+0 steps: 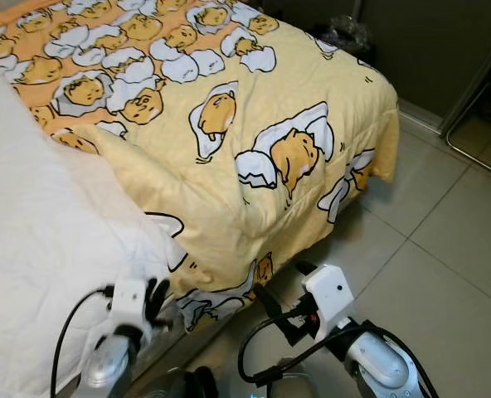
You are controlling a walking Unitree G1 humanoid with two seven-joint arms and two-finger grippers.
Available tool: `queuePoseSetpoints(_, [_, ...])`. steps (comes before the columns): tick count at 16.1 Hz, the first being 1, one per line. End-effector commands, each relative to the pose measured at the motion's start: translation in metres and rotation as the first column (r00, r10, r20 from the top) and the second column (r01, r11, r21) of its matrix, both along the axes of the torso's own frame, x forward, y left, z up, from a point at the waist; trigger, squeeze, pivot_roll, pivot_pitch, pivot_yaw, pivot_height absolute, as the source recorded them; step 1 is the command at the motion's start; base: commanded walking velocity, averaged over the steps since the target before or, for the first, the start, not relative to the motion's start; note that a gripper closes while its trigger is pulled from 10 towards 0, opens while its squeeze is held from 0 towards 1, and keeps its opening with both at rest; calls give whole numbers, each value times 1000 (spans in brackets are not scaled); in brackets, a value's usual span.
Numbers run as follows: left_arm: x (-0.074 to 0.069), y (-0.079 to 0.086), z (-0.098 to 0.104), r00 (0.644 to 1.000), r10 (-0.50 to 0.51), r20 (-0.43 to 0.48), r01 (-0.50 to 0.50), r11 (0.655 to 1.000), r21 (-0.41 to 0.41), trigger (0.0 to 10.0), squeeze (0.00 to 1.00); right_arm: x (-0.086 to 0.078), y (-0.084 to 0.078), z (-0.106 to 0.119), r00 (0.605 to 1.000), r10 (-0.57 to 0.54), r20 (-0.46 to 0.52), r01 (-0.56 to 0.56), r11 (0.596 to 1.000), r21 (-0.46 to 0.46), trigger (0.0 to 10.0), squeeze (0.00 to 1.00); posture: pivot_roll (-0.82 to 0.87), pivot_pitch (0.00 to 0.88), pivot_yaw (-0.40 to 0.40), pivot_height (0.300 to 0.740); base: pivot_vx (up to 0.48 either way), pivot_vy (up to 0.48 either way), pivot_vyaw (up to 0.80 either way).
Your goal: Clean up the room
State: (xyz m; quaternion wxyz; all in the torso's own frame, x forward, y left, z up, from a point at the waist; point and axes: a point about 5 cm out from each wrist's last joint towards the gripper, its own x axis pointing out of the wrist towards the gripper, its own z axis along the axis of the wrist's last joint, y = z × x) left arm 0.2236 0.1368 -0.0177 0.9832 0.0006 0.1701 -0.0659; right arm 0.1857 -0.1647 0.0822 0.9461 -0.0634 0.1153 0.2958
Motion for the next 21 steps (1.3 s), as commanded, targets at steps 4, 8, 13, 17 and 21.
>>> queuePoseSetpoints(4, [30, 15, -4, 992, 46, -116, -41, 998, 45, 10000, 1000, 2, 2, 0, 1000, 4, 3, -4, 1000, 8, 10000, 0, -311, 129, 111, 740, 0, 0, 0])
queuePoseSetpoints(8, [50, 22, -3, 972, 96, -213, -96, 995, 10, 10000, 1000, -3, 3, -1, 1000, -9, -1, 9, 1000, 9, 10000, 0, -321, 147, 115, 740, 0, 0, 0])
queuePoseSetpoints(13, [52, 8, -1, 977, 53, -208, -67, 996, -60, 10000, 1000, -6, 3, -1, 1000, -9, -6, 9, 1000, 7, 10000, 0, -328, 159, 118, 740, 0, 0, 0])
queuePoseSetpoints(17, [51, 1, 4, 991, -2, -131, -3, 999, -38, 10000, 39, -7, 0, -3, 1000, -20, -13, 20, 1000, 1, 10000, 0, -326, 161, 126, 740, 0, 0, 0])
queuePoseSetpoints(21, [51, 5, 11, 999, 10, -53, -10, 1000, 4, 10000, 0, -8, 1, -4, 1000, -20, -19, 20, 1000, 5, 10000, 0, -318, 161, 126, 740, 0, 0, 0])
